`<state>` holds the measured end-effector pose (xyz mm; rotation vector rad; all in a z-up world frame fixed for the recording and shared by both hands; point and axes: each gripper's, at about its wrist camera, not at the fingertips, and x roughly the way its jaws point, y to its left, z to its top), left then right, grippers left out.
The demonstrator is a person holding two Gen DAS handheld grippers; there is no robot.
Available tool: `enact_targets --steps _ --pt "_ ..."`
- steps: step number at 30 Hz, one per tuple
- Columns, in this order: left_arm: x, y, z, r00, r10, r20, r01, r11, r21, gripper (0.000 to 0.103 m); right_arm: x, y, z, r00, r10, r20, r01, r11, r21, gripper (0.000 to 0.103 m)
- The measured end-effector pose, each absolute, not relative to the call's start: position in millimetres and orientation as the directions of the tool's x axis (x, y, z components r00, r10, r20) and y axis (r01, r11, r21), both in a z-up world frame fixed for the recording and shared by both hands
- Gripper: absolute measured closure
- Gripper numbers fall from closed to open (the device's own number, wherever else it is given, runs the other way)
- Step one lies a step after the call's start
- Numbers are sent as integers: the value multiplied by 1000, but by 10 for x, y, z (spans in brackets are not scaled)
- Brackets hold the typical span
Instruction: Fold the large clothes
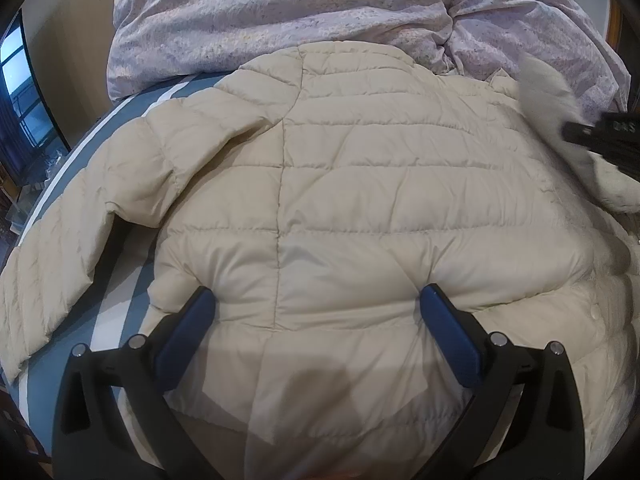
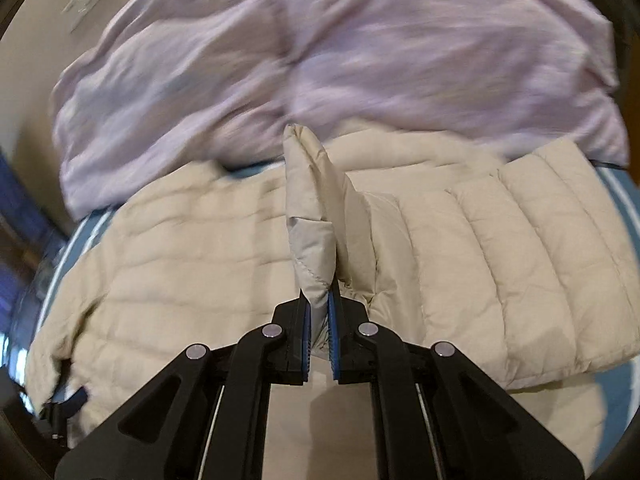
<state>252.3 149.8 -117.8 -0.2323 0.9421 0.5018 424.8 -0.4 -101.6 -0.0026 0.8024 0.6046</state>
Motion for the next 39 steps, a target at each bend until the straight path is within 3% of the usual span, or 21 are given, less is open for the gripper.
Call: enact_targets --steps 11,13,17,20,24,30,34,39 --pt "2527 1500 -1172 487 301 -820 -507 862 15 2 3902 749 -1114 380 569 -730 -641 731 236 91" --pt "2526 1502 -1172 487 302 -820 -507 862 17 2 3865 705 -1054 352 592 -725 -652 710 264 77" --pt "2520 1495 -1174 485 309 -819 -507 862 25 2 3821 499 -801 414 643 -644 -653 703 282 66" --pt "2517 1492 -1175 484 311 -818 -507 861 28 2 3871 328 -745 546 567 -616 -591 782 196 54" --pt "2516 1492 -1174 484 310 -818 -507 862 27 2 4086 267 -1045 629 374 -681 -471 881 48 53" --pt "2515 1493 -1175 485 309 -818 -507 862 25 2 4168 439 -1396 606 329 -724 -468 883 9 32" --pt "2511 1494 -1176 485 310 -818 -507 862 26 2 4095 535 -1520 636 290 -715 -472 880 -62 26" --pt "2500 1481 -1170 480 319 -817 -509 860 37 2 4171 443 -1512 610 310 -730 -459 888 -7 19"
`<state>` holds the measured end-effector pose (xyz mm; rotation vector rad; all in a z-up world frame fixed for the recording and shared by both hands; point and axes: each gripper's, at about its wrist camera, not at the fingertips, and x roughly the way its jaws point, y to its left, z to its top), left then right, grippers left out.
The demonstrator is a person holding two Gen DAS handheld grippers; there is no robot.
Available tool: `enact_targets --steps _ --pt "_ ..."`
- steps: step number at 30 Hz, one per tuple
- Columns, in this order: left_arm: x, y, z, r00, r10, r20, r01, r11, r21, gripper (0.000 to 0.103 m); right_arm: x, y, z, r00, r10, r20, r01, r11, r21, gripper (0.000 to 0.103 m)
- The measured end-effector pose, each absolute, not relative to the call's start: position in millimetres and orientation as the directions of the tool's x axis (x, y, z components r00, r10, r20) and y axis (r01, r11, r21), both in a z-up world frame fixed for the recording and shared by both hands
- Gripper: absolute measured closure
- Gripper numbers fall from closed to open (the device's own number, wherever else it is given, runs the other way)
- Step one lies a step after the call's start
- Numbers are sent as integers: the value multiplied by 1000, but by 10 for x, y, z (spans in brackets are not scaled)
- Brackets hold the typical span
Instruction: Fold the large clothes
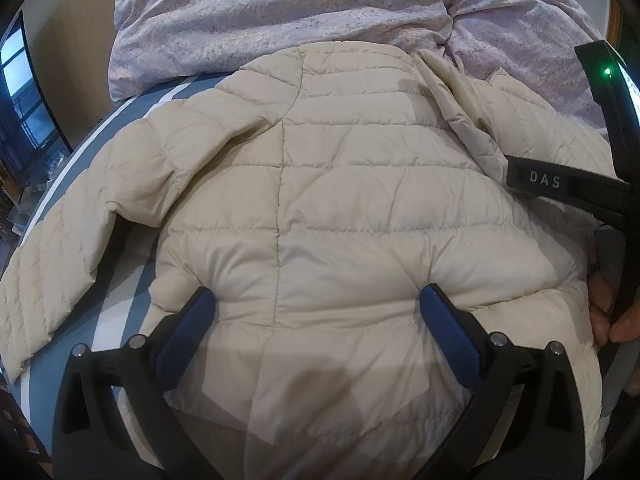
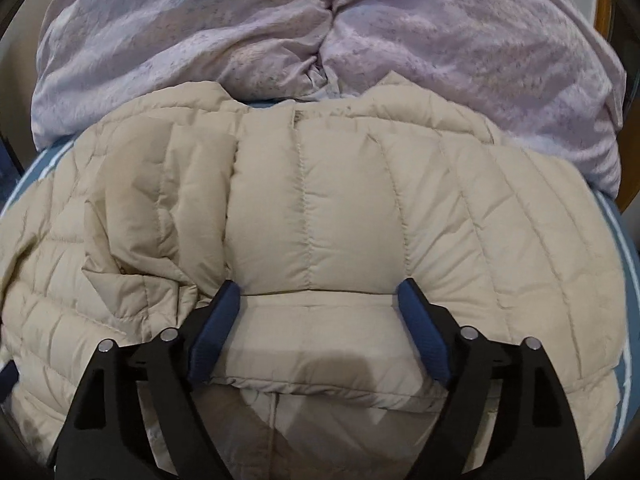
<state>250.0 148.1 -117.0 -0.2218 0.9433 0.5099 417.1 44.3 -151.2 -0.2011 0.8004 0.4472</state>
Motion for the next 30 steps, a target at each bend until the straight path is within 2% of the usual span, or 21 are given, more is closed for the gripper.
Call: enact_targets --steps 8,13,18,23,25,28,30 --pt "2057 1589 -1004 509 308 -804 -511 860 6 2 4172 443 -1506 604 319 -730 -462 887 4 16" --pt "1435 2009 -793 513 375 -772 -576 817 14 2 4172 424 -1501 598 333 -729 -467 884 21 15" --pt "755 2678 -674 373 510 -775 -746 662 75 2 4183 394 -1494 590 353 -726 -473 880 44 14" --pt "315 3204 -696 295 533 -793 -846 531 42 2 4185 383 -1493 575 378 -726 -488 870 66 8" --pt "173 3403 -751 291 495 -818 -877 481 -21 8 4188 375 -1490 571 385 -725 -492 867 73 7" --pt "32 3598 -836 308 442 -843 -903 415 -112 21 4196 367 -1488 565 397 -723 -497 863 86 6" --pt "-15 3662 -900 316 419 -852 -912 383 -150 26 4197 362 -1490 563 401 -722 -499 862 90 6"
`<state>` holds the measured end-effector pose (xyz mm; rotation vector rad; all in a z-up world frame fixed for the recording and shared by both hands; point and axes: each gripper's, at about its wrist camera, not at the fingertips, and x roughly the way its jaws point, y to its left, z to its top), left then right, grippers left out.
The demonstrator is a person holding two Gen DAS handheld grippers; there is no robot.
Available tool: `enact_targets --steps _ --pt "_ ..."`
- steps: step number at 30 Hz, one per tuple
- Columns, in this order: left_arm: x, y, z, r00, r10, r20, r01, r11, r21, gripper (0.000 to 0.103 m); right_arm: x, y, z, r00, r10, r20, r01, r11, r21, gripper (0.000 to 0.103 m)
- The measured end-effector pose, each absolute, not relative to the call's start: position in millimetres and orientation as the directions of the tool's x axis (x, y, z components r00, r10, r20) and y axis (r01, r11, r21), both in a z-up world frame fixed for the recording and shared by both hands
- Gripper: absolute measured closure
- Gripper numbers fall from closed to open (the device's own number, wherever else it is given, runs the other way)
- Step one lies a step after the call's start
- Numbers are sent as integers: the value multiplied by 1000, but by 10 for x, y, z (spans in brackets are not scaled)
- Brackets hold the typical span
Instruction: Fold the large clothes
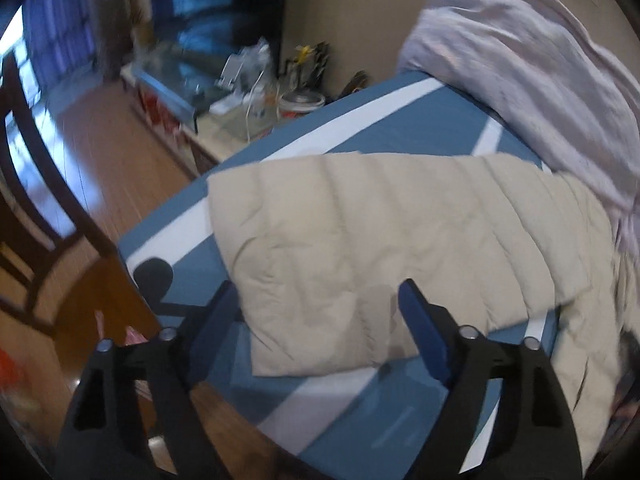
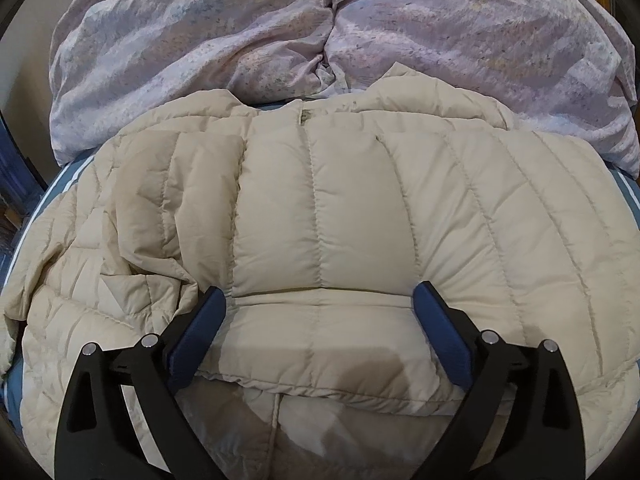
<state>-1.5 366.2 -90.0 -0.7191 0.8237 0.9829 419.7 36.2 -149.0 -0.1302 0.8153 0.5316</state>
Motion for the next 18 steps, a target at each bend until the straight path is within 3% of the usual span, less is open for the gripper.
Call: enact_targets --steps 6,8,10,13,18 --pt "-49 3669 -942 333 417 -846 -914 364 -180 39 4199 355 -1490 560 409 -721 -502 859 99 5" --pt "-28 3688 -942 332 424 -843 -915 361 -179 49 4199 354 -1490 560 409 -720 -501 860 99 5" --pt "-8 3710 -944 327 429 -842 -918 354 -176 71 4199 352 -1488 559 412 -720 -502 859 102 5" --pt "10 3725 -940 348 414 -841 -911 359 -200 89 4197 356 -1484 559 414 -719 -502 859 104 4" --pt "226 3621 -838 321 444 -837 -904 408 -130 96 4206 361 -1482 559 409 -721 -502 859 99 4"
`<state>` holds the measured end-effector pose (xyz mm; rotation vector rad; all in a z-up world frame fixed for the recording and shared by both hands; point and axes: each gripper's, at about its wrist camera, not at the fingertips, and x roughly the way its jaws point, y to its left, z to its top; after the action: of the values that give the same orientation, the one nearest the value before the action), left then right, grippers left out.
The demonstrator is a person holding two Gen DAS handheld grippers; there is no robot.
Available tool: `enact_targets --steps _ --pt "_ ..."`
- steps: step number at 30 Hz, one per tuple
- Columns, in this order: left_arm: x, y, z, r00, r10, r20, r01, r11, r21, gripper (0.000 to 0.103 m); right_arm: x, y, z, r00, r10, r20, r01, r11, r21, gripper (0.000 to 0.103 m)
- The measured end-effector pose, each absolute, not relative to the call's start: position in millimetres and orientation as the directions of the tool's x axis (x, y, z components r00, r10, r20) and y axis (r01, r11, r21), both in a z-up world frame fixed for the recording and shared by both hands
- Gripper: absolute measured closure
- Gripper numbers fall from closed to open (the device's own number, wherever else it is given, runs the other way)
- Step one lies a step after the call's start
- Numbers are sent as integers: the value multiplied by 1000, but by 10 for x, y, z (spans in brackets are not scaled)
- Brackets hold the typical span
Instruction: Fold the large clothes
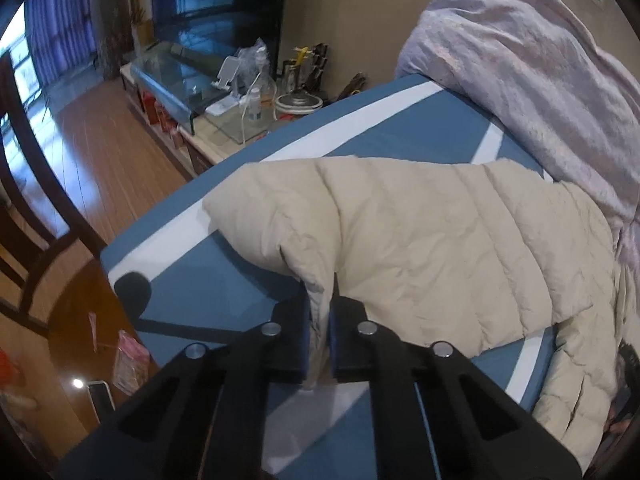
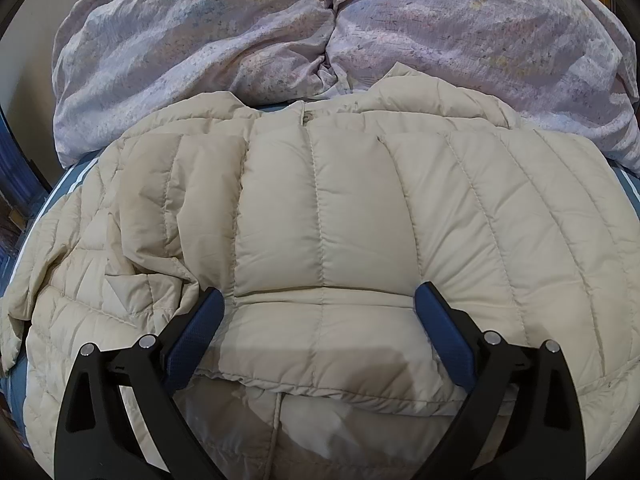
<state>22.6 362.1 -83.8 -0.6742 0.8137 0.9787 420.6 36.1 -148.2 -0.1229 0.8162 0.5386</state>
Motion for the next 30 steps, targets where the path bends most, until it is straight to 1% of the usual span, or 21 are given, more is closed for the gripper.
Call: enact_targets --steps 6,10,16,22,25,30 --pt "681 3408 -423 398 468 -789 -845 521 -117 97 4185 448 -1495 575 352 -739 -501 865 23 4" --pt "1151 3132 -91 491 445 -749 -768 628 -131 97 4188 462 -1500 577 340 -742 -502 865 7 4" --pt "1926 2539 194 620 336 -710 -609 776 -165 97 4193 462 -1492 576 341 -743 -504 864 5 4" --pt "2612 1835 329 722 178 -668 -422 879 -221 97 4183 441 -1472 568 350 -745 -510 860 16 4" --pt "2879 1530 325 745 115 -657 -349 907 -237 97 4159 402 -1439 559 369 -743 -518 854 34 4" --pt "3239 1265 126 731 15 -682 -295 909 -296 97 4090 241 -1325 546 413 -729 -533 842 78 4"
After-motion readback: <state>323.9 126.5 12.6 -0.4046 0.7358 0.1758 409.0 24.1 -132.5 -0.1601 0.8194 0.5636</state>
